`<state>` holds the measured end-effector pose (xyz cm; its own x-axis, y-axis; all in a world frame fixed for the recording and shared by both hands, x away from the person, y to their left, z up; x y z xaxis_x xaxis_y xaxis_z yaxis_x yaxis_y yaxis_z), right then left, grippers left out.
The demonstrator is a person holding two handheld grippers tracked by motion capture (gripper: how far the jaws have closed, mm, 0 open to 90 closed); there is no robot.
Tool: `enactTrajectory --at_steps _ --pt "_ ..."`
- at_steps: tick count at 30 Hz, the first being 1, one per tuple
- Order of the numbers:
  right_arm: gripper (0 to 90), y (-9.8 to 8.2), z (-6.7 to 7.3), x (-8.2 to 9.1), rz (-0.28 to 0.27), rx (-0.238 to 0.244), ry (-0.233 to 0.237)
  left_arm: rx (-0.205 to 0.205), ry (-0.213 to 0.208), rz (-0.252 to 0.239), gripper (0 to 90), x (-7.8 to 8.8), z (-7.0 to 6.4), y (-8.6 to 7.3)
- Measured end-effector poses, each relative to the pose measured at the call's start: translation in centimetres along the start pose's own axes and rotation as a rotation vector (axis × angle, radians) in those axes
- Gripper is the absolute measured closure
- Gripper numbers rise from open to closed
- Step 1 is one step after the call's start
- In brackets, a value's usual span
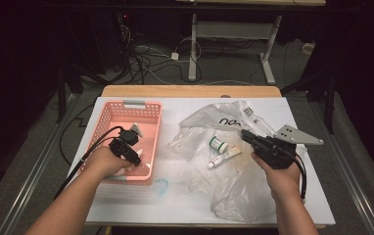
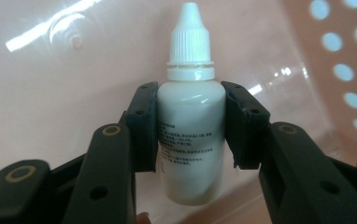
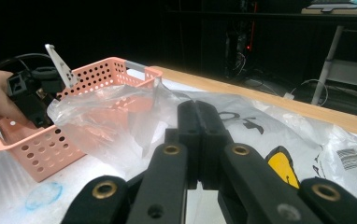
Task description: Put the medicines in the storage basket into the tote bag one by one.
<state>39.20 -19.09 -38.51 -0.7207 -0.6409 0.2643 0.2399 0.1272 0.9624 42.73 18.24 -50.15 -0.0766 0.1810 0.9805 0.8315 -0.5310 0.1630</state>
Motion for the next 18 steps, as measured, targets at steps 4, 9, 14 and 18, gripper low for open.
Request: enactTrajectory --at_steps 4,9,14,18 --pt "90.0 0.0 -0.1 0.0 -0.001 -0.004 -0.003 -0.010 -0.012 -0.065 58.5 1.0 -0.3 0.0" --pt "90.0 0.0 -0.1 -0.1 0.001 0.002 -0.004 -0.025 -0.023 -0.151 58.4 2.4 -1.0 -0.4" --pt "90.0 -0.1 0.0 -0.1 0.002 0.003 -0.002 -0.038 -0.031 -0.253 58.4 3.8 -2.1 -0.9" --pt "90.0 -0.1 0.1 -0.1 0.004 0.001 -0.001 -0.051 -0.059 -0.340 58.5 5.0 -3.3 -1.0"
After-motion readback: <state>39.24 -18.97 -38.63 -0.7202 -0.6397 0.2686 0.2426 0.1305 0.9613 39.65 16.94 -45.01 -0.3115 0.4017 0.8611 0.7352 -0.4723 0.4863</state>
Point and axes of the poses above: each handheld gripper's, and its own axes: x roughly backward along the jaws, y roughly out of its top, z roughly to its left, the point moved 7 cm from there along -x, roughly forward along the jaws, and after that the axes turned 1 degree about -y, right-handed, at the moved point
